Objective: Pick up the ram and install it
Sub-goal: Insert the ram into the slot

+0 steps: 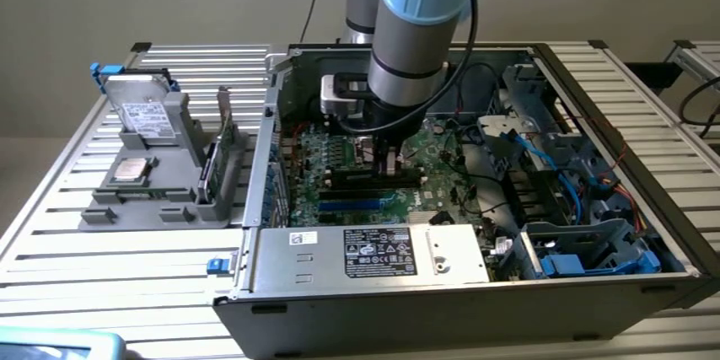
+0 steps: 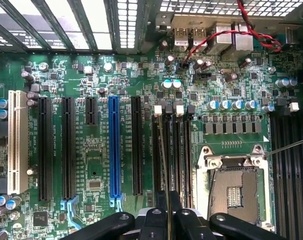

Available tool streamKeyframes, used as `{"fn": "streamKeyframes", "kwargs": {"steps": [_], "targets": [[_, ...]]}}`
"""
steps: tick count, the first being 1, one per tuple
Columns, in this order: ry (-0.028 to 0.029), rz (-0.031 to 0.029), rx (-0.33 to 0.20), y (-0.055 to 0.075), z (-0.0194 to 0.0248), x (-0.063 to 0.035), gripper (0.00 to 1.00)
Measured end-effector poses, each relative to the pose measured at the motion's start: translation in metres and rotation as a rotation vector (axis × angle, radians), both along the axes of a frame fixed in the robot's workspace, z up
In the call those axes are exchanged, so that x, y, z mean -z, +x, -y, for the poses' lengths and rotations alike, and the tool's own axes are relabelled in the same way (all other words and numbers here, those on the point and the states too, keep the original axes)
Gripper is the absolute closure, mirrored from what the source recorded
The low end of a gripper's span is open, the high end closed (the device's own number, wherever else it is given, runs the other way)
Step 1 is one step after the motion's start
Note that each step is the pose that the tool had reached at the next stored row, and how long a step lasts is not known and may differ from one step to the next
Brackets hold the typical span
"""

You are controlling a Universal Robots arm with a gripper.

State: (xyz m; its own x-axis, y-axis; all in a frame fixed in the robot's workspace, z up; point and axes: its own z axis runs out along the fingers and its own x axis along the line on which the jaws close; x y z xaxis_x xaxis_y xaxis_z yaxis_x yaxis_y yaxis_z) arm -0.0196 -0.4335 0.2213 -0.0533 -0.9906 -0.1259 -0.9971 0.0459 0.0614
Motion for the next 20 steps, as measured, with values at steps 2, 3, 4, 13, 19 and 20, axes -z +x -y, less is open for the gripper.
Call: {"fn": "streamKeyframes", "kwargs": {"steps": [2, 3, 4, 13, 19, 20], "targets": [[0.0017, 0.0, 0.01, 0.0, 0.0, 0.0007, 0.86], [0.0023, 0.0001, 0.015, 0.0, -0.0001, 0.0008, 0.86], [0.0027, 0.0003, 0.02, -0.0001, -0.0002, 0.0008, 0.86], [-0.0013, 0.0059, 0.013, -0.0014, -0.0031, 0.0006, 0.86], [-0.0511, 0.0053, -0.02, -0.0038, -0.0029, -0.0063, 0.86], [-0.0541, 0.0054, -0.021, -0.0038, -0.003, -0.0075, 0.86]]}}
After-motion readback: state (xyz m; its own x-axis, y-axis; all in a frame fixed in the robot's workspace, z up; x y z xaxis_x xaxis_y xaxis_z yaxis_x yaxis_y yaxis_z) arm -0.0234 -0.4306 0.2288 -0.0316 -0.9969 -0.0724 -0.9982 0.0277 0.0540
